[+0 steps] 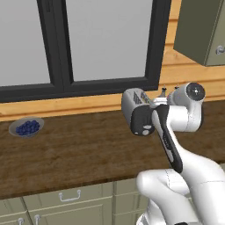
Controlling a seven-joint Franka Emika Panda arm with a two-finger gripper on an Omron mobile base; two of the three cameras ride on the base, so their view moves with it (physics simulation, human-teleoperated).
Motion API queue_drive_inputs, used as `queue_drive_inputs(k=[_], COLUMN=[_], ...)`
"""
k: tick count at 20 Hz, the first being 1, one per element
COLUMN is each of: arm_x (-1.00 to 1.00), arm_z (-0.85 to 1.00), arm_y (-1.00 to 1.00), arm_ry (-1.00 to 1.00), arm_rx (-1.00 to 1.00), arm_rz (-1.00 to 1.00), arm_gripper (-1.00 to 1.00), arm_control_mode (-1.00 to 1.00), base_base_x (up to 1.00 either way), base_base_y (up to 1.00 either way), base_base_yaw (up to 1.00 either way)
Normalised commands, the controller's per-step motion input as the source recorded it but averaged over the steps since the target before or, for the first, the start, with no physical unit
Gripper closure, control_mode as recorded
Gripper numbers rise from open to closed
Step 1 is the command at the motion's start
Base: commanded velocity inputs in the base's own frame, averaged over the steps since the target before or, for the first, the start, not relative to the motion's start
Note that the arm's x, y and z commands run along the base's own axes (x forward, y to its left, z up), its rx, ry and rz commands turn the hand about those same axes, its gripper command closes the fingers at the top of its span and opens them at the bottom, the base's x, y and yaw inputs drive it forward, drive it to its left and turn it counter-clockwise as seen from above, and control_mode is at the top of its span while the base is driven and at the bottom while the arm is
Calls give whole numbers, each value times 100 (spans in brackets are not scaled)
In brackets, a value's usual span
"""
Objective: Start the toaster. Once the lever pops up, take the bread to the plate on the dining counter.
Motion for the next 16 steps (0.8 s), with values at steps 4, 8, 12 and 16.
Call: queue_drive_inputs(k=[4,8,12,16], arm_x=[23,43,49,54], arm_z=[56,23,0,-15], arm_y=[0,0,0,0], arm_ry=[0,0,1,12], arm_rx=[0,1,0,0], arm_rz=[1,4,0,0], arm_gripper=[100,100,100,-100], arm_control_mode=[-100,-100,-100,-100], base_base_x=[0,0,0,0], base_base_y=[0,0,0,0], base_base_yaw=[0,0,0,0])
